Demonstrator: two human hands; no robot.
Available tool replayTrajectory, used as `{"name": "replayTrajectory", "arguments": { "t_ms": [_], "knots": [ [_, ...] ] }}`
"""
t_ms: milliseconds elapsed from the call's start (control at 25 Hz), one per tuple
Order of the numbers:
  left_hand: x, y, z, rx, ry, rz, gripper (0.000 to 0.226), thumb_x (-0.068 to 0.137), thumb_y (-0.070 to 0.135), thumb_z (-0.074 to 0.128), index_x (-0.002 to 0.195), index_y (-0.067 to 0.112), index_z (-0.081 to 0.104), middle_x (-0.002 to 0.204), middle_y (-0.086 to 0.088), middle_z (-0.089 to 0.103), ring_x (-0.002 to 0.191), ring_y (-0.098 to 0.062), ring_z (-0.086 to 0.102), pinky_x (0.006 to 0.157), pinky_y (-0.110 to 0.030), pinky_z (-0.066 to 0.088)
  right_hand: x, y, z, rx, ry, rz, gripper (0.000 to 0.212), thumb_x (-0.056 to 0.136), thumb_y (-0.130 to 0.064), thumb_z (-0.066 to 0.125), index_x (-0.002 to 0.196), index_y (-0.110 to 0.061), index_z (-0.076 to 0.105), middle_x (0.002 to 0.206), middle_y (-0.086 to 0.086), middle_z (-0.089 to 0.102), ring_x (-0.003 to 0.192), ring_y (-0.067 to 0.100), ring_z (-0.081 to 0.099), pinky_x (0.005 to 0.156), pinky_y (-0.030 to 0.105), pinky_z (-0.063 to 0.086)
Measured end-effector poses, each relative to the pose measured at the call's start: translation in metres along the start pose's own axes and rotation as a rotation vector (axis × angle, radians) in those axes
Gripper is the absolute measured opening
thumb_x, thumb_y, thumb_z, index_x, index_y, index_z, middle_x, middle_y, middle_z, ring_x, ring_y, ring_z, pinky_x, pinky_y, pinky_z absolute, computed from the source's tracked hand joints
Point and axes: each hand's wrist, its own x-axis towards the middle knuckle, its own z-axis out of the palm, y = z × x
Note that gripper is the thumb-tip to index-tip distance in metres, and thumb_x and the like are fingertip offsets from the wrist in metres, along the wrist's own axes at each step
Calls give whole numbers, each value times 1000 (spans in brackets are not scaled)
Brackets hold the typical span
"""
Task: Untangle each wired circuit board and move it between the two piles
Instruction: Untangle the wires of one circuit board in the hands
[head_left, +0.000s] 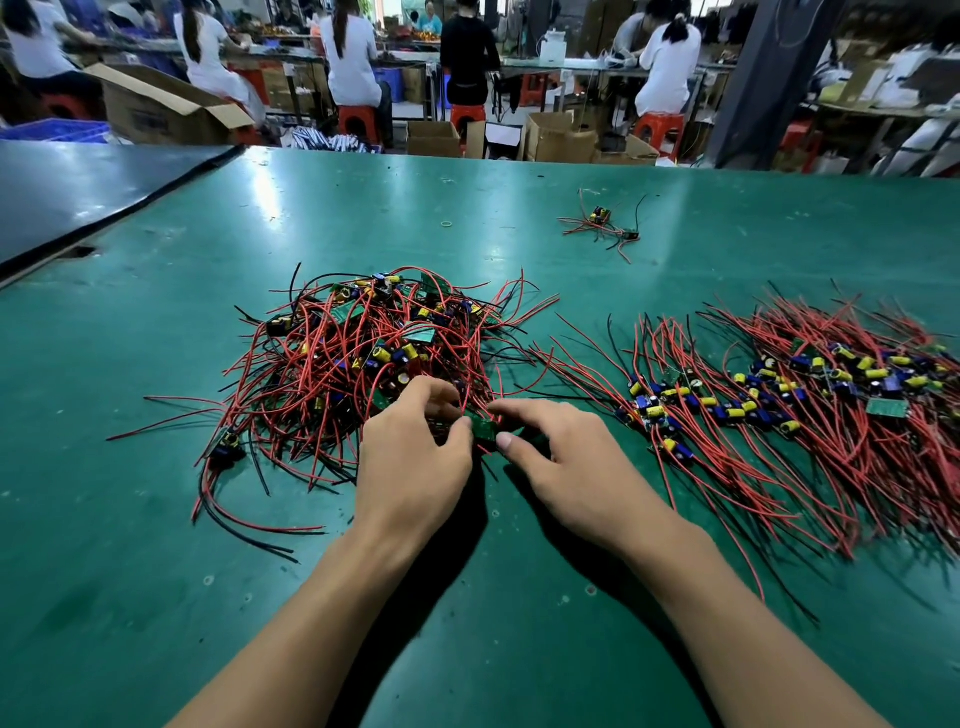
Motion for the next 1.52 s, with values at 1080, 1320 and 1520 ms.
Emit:
{"name": "replayTrajectory", "arguments": {
  "t_ms": [1080, 1320, 1520],
  "knots": [
    [-12, 27, 9, -941, -530, -422, 44, 77, 15, 74, 114, 2, 54, 77, -16, 69, 49, -26, 65, 43, -27, 51, 2, -19, -26, 1211, -64, 387, 16, 74, -24, 72, 88, -15, 75, 82, 5, 71, 57, 17, 60, 49, 28, 46],
    [-14, 24, 9, -919, -553, -393, 36, 79, -1, 72, 111, -2, 56, 78, -16, 71, 58, -27, 69, 51, -30, 55, 3, -20, -30, 1129, 60, 449, 24, 88, -39, 66, 84, -18, 78, 69, -1, 65, 47, 16, 57, 41, 26, 48],
    [-13, 27, 6, -1016, -603, -437, 28, 83, -2, 65, 110, -5, 60, 81, -18, 72, 60, -25, 68, 53, -29, 55, 6, -12, -34, 1130, 116, 491, 25, 94, -33, 64, 87, -12, 73, 61, 3, 63, 47, 16, 57, 44, 24, 48]
  ]
}}
